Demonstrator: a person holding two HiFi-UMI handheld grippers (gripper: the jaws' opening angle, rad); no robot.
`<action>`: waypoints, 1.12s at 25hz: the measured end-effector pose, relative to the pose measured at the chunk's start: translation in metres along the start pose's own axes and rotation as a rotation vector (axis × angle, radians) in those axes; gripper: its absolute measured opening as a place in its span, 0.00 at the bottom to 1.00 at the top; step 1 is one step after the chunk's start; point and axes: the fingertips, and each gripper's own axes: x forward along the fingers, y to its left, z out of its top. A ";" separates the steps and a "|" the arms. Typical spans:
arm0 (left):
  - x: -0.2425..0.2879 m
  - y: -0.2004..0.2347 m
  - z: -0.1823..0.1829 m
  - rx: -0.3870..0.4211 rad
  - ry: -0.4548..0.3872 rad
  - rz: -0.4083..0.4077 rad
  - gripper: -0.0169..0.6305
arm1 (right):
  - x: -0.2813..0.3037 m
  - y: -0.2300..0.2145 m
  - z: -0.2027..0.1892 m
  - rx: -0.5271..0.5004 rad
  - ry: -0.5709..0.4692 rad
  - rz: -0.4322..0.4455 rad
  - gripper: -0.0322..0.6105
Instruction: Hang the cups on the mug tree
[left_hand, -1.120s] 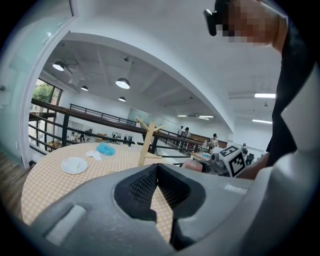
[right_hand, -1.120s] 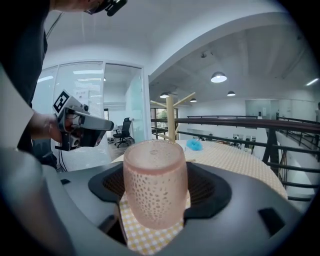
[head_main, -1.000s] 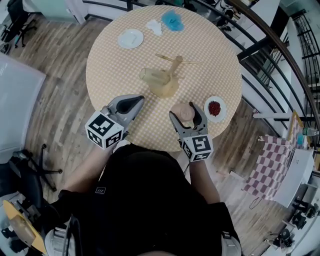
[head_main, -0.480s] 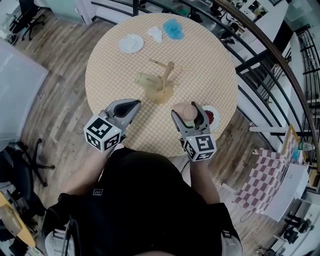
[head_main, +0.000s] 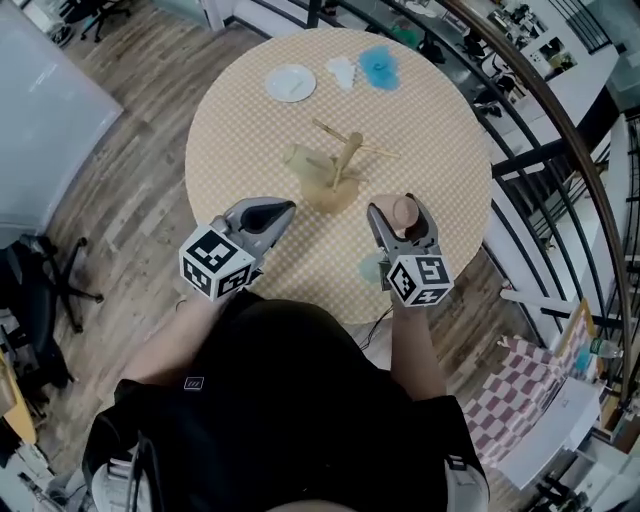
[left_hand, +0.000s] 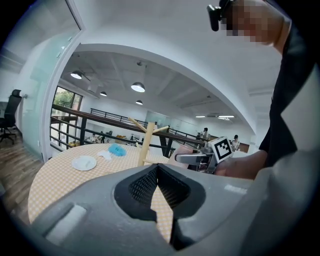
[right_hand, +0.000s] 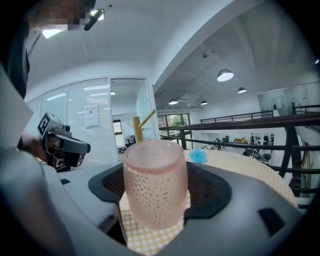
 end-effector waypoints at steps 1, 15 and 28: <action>0.001 0.001 0.001 0.000 0.003 0.008 0.04 | 0.005 -0.002 0.000 0.007 -0.002 0.009 0.61; -0.015 0.022 -0.007 -0.034 0.056 0.115 0.04 | 0.065 -0.028 -0.014 0.132 -0.017 0.077 0.60; -0.026 0.030 -0.015 -0.047 0.074 0.124 0.04 | 0.087 -0.015 -0.039 0.024 0.076 0.072 0.61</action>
